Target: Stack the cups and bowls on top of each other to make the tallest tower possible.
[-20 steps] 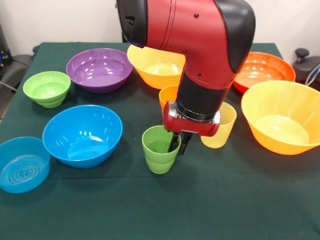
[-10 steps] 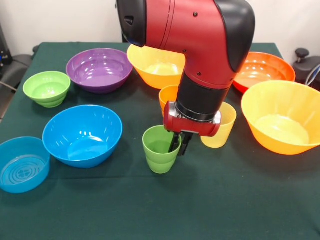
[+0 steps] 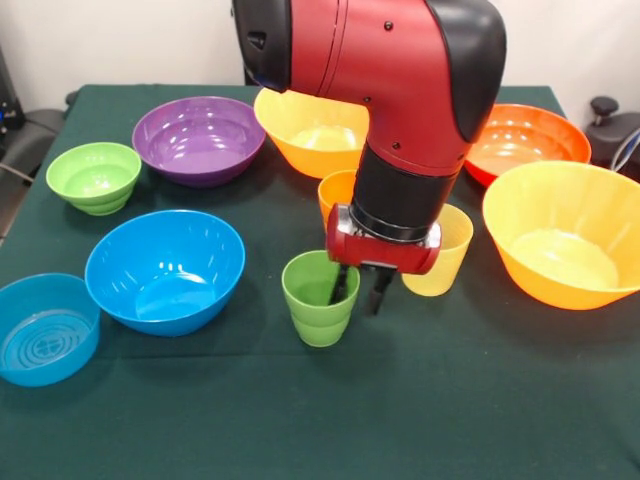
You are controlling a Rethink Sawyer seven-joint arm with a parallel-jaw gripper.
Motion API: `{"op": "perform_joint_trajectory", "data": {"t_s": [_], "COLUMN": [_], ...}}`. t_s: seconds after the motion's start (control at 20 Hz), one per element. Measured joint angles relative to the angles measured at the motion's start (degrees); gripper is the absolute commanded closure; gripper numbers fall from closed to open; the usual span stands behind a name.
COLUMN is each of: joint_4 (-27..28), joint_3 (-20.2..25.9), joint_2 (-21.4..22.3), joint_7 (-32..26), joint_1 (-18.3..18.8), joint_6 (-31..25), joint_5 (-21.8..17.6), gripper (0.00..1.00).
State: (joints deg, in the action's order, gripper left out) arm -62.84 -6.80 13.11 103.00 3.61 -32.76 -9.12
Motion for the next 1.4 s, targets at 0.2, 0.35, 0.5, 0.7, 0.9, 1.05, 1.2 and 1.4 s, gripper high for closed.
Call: {"op": "perform_joint_trajectory", "data": {"t_s": [0.2,0.35,0.5,0.7,0.9,1.05,1.2,1.4], "joint_4": [0.0,0.0,0.0,0.0,-0.2,-0.3,-0.5,-1.2], "joint_3": [0.0,0.0,0.0,0.0,0.0,0.0,0.0,0.0], "joint_2": [-1.0,-1.4,-1.4,-1.5,-1.4,-1.4,-1.2,-0.6], "joint_7": [0.0,0.0,0.0,0.0,0.0,0.0,0.0,0.0], "joint_1": [0.0,-0.2,-0.4,-0.6,-0.6,-0.6,-0.6,-0.6], "joint_6": [0.3,0.4,0.4,0.4,0.4,0.4,0.4,0.4], "joint_5": [0.1,0.3,0.3,0.3,0.3,0.3,0.4,0.4], "gripper": [0.00,0.00,0.00,0.00,0.00,0.00,0.00,0.00]}}
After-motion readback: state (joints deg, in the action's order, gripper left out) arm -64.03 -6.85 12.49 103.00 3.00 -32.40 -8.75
